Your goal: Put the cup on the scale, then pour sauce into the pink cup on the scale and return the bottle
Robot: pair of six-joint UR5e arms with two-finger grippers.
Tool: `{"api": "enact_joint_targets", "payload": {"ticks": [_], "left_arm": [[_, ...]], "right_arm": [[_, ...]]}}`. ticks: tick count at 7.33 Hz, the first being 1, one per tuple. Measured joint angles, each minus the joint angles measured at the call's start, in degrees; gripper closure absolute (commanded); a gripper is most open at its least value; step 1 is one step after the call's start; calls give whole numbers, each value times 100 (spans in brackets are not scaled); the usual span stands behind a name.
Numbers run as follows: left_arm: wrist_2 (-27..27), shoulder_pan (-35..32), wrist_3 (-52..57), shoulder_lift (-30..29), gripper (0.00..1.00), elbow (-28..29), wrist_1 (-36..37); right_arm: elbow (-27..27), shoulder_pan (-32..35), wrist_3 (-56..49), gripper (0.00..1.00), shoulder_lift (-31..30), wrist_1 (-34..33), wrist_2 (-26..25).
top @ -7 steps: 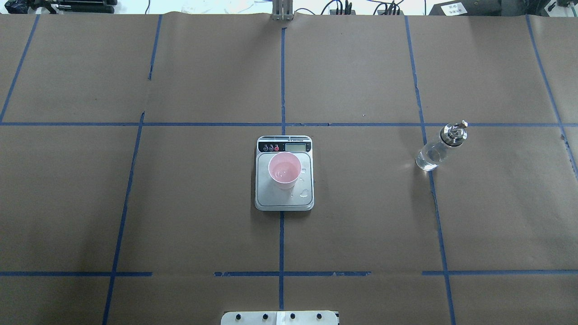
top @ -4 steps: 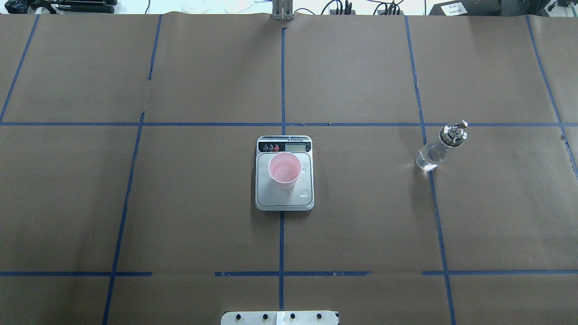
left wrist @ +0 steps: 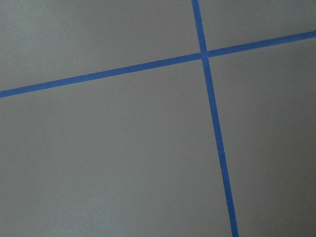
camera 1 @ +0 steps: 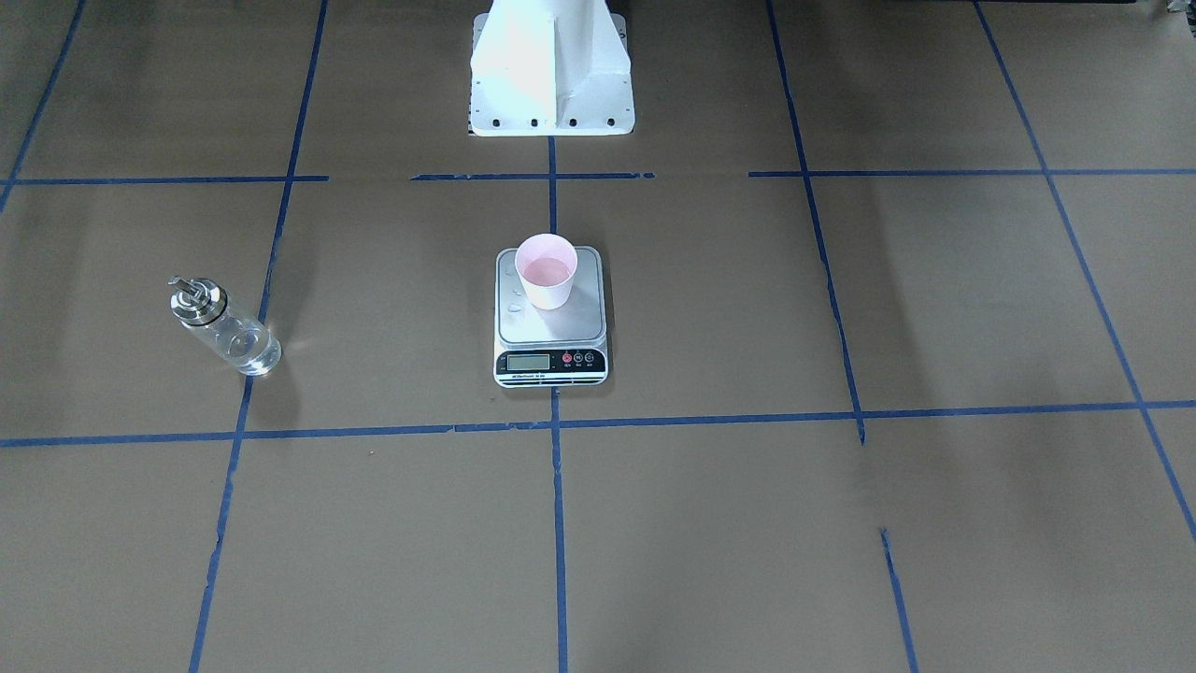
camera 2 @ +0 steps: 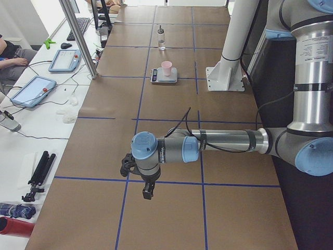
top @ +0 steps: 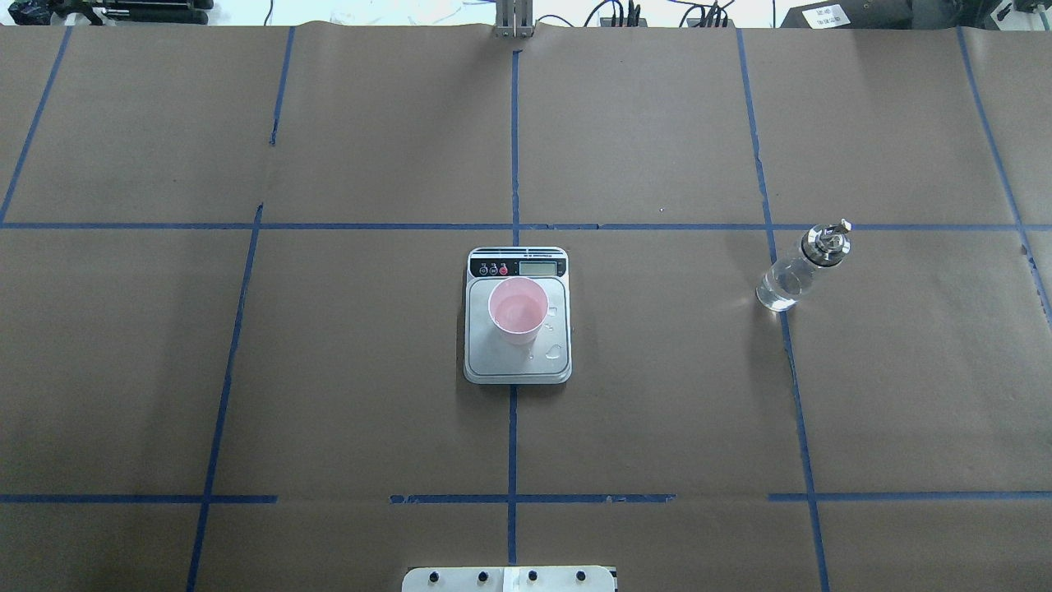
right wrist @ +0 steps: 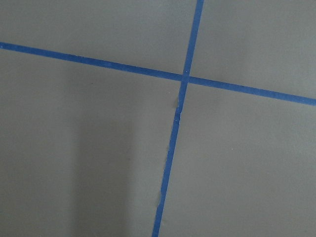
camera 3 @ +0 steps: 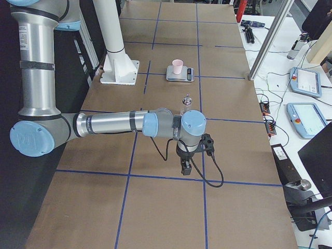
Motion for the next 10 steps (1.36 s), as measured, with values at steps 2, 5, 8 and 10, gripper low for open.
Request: {"api": "enact_joint_targets", "payload": {"ticks": [2, 5, 8, 10], "left_arm": [[-1, 1, 4, -2, 0, 27, -13], [-3, 1, 6, -7, 0, 19, -17], [-3, 1, -1, -31, 0, 1, -17], [-3, 1, -33, -40, 0, -9, -17]], "right_arm": [[-145, 82, 85, 0, 2, 52, 84], [-569, 100, 493, 0, -2, 793, 101], [-659, 119, 785, 0, -19, 1087, 105], [-658, 135, 803, 0, -21, 1100, 105]]}}
